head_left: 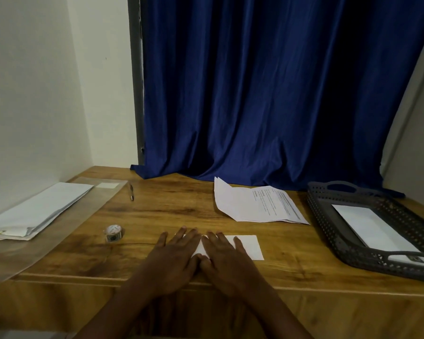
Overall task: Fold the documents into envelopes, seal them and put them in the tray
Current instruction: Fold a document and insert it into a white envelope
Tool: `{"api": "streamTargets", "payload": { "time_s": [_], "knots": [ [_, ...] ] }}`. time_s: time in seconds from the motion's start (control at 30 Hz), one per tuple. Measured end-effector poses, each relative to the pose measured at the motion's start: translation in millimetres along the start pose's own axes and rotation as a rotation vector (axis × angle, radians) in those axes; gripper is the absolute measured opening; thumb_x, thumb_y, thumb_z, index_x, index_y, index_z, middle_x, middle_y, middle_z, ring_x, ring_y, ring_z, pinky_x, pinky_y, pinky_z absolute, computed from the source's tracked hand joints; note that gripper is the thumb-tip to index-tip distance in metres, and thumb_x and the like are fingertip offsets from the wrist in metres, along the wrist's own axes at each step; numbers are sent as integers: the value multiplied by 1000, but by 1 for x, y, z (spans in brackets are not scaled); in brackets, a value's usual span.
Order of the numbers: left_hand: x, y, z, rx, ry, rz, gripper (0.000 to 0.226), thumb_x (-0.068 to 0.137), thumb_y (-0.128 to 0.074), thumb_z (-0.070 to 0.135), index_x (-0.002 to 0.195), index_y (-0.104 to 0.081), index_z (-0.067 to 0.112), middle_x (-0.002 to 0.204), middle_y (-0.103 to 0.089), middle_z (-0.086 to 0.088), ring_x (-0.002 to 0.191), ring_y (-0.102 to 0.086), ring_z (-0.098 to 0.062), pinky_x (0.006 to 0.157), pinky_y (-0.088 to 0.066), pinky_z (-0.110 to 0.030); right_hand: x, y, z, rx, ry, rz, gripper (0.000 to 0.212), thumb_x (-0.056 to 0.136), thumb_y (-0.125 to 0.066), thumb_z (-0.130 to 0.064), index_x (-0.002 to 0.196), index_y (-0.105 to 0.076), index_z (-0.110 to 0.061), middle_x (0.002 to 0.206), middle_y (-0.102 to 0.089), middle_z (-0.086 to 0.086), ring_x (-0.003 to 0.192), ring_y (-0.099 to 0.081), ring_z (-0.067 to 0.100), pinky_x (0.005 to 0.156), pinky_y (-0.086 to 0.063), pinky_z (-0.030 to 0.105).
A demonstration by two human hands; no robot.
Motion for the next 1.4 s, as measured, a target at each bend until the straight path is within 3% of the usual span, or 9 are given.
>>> {"api": "streamTargets", "payload": {
  "time_s": [0.17, 0.27, 0.4, 0.53, 0.8, 0.97, 1.13, 1.27, 1.4],
  "knots": [
    [0, 2, 3, 1, 14, -35, 95, 79, 13, 72, 162, -1, 27, 169, 5, 8, 155, 12, -11, 123, 6, -45, -3, 5, 16, 29, -29, -60, 92, 87, 3, -78, 161, -8, -24, 170, -2, -2, 156, 2, 16, 125, 1, 46],
    [-1, 6, 5, 3, 18, -56, 98, 78, 15, 76, 162, 0, 27, 169, 6, 7, 155, 12, -12, 123, 7, -44, -8, 8, 40, 21, -112, -54, 80, 96, -12, -71, 161, -5, -27, 170, 0, -5, 156, 4, 14, 125, 2, 44],
    [-1, 6, 4, -3, 25, -54, 66, 104, -12, 58, 162, 0, 28, 169, 5, 7, 155, 10, -11, 124, 7, -44, -16, 9, 56, 41, -166, -26, 75, 97, -15, -70, 161, -9, -31, 169, -3, -8, 156, 0, 13, 124, -1, 39],
    [-2, 6, 3, -32, 28, -50, 85, 88, -2, 75, 161, -1, 31, 169, 5, 9, 155, 10, -10, 124, 8, -44, -19, 12, 54, 33, -136, 2, 77, 92, -18, -75, 159, -15, -37, 169, -14, -6, 155, -10, 17, 124, -9, 41],
    [-11, 7, 4, -71, -57, 5, 111, 72, -37, 99, 160, -12, 36, 169, 5, 13, 154, 13, -11, 125, 8, -46, -42, 21, 45, -33, -109, -71, 91, 84, -23, -89, 159, -11, -40, 169, -9, -7, 155, -8, 17, 125, -10, 45],
    [-20, 8, 3, -130, -128, 168, 97, 70, -55, 90, 152, -38, 40, 164, -21, 18, 152, -10, -7, 123, -3, -35, -56, 30, 30, -58, -102, -53, 105, 72, -40, -94, 157, -20, -36, 168, -11, -8, 154, -13, 17, 124, -14, 47],
    [-23, 8, -2, -362, -196, 277, 64, 67, -69, 79, 121, -68, 43, 135, -54, 31, 128, -41, 9, 113, -33, -34, -64, 35, 24, -357, 124, 165, 62, 80, -57, -72, 129, -62, -34, 143, -56, -6, 132, -49, 19, 110, -36, 47],
    [-27, 11, -2, -608, -178, 368, 29, 72, -76, 62, 92, -77, 41, 118, -65, 31, 118, -56, 3, 99, -48, -41, -65, 41, 11, -354, 226, 209, 35, 91, -50, -54, 117, -65, -36, 109, -70, -11, 97, -65, 14, 91, -48, 38],
    [-34, 22, -2, -911, -9, 501, 53, 72, -85, 48, 120, -66, 39, 126, -63, 23, 118, -58, 1, 93, -56, -35, -62, 62, 9, -93, 145, 266, 27, 99, -45, -51, 106, -68, -38, 85, -69, -16, 75, -62, 4, 70, -53, 28]
  ]
}}
Point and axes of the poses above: each hand's wrist, its own x-axis towards the middle knuckle, its own y-axis out of the back of the hand, z = x × y, the point moved 1 cm from there along x, towards the middle knuckle
